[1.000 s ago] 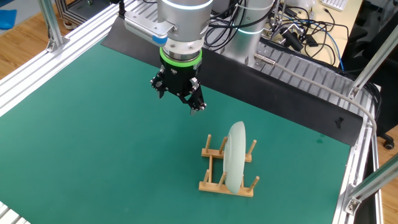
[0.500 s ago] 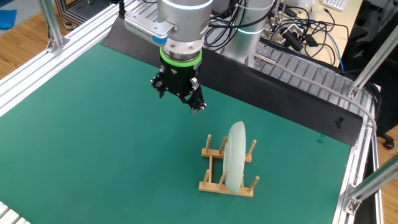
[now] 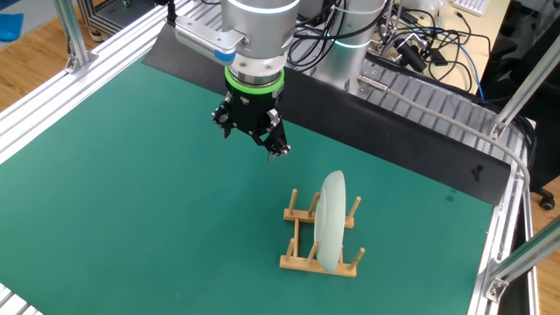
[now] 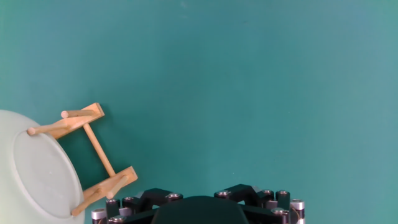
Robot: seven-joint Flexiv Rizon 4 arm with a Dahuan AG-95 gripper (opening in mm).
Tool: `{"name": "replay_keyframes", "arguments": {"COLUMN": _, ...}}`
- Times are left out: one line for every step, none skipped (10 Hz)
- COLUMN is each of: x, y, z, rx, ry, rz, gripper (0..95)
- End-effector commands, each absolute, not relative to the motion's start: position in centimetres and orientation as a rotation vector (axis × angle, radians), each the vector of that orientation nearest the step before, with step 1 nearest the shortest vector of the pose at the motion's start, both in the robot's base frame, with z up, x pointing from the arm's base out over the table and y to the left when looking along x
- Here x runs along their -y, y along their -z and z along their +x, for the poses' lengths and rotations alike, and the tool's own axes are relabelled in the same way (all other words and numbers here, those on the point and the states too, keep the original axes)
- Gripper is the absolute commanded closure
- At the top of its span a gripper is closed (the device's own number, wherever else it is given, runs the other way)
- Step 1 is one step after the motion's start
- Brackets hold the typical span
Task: Take the dish off the dish rack
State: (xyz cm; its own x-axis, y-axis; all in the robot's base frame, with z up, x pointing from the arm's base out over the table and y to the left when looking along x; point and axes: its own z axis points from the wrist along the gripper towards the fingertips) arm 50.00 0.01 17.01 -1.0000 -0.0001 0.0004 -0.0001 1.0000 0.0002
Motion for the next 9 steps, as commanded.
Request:
{"name": "replay_keyframes", "arguments": {"x": 0.0, "y": -17.0, "z": 50.0, "rx": 3.110, "ry": -0.021, "rz": -0.324, "gripper": 95.0}}
{"name": "replay_keyframes", "arguments": {"x": -0.4, "y": -16.4, "z": 49.2, "rx": 3.115, "ry": -0.020, "rz": -0.333, "gripper": 95.0}}
{"name": "replay_keyframes", "arguments": {"x": -0.7, "y": -15.9, "z": 48.4, "rx": 3.123, "ry": -0.025, "rz": -0.338, "gripper": 95.0}}
{"name": "replay_keyframes", "arguments": {"x": -1.1, "y": -15.4, "z": 47.5, "rx": 3.123, "ry": -0.025, "rz": -0.343, "gripper": 95.0}}
{"name": "replay_keyframes", "arguments": {"x": -1.4, "y": -15.3, "z": 47.0, "rx": 3.126, "ry": -0.030, "rz": -0.351, "gripper": 95.0}}
{"name": "replay_keyframes", "arguments": {"x": -1.7, "y": -15.6, "z": 47.0, "rx": 3.124, "ry": -0.049, "rz": -0.351, "gripper": 95.0}}
{"name": "replay_keyframes", "arguments": {"x": -2.3, "y": -16.4, "z": 47.2, "rx": 3.121, "ry": -0.045, "rz": -0.360, "gripper": 95.0}}
{"name": "replay_keyframes", "arguments": {"x": -3.0, "y": -17.1, "z": 47.3, "rx": 3.120, "ry": -0.045, "rz": -0.361, "gripper": 95.0}}
{"name": "replay_keyframes", "arguments": {"x": -3.5, "y": -17.4, "z": 47.3, "rx": 3.119, "ry": -0.046, "rz": -0.360, "gripper": 95.0}}
